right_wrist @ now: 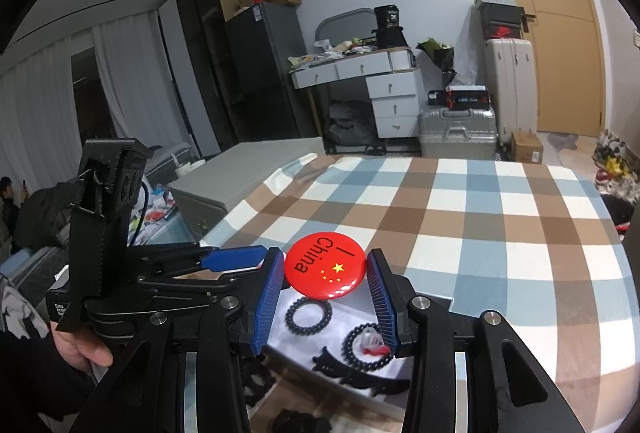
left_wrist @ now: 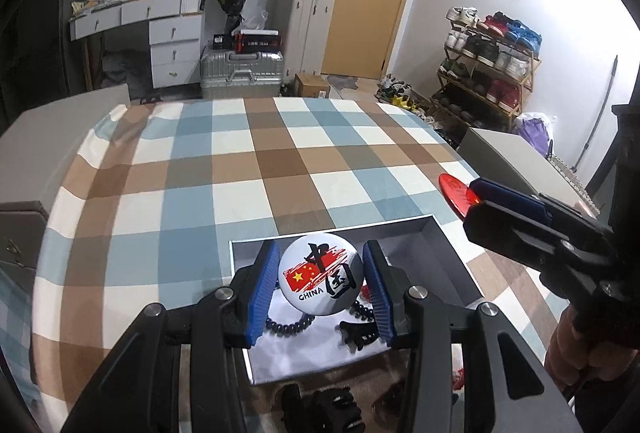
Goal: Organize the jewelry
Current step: 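Carry both held badges over the grey box, then open both grippers to drop the badges into the box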
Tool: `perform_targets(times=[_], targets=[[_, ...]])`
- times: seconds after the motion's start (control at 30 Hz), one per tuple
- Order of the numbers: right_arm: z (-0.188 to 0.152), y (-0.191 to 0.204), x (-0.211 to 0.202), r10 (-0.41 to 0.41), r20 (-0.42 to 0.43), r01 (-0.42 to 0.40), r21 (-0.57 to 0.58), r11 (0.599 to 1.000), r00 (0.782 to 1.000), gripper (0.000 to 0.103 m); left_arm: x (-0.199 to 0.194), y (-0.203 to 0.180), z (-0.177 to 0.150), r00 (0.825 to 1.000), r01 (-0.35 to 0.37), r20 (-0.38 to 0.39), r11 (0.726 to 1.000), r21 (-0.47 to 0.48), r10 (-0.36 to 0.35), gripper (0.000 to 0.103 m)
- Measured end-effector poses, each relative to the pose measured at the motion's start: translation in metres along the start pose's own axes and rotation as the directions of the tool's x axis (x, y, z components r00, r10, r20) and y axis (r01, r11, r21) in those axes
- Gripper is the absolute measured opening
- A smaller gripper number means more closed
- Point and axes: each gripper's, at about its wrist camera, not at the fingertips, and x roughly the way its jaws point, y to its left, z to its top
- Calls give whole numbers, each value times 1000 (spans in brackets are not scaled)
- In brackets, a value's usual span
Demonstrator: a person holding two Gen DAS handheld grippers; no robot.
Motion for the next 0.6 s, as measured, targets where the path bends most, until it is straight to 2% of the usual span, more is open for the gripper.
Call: perform_targets(times=[0.6], targets=[[-18,-23,34,-8,-100,13,48,999,995,42,28,1,-5,996,33,-78,999,-11,-33,37]])
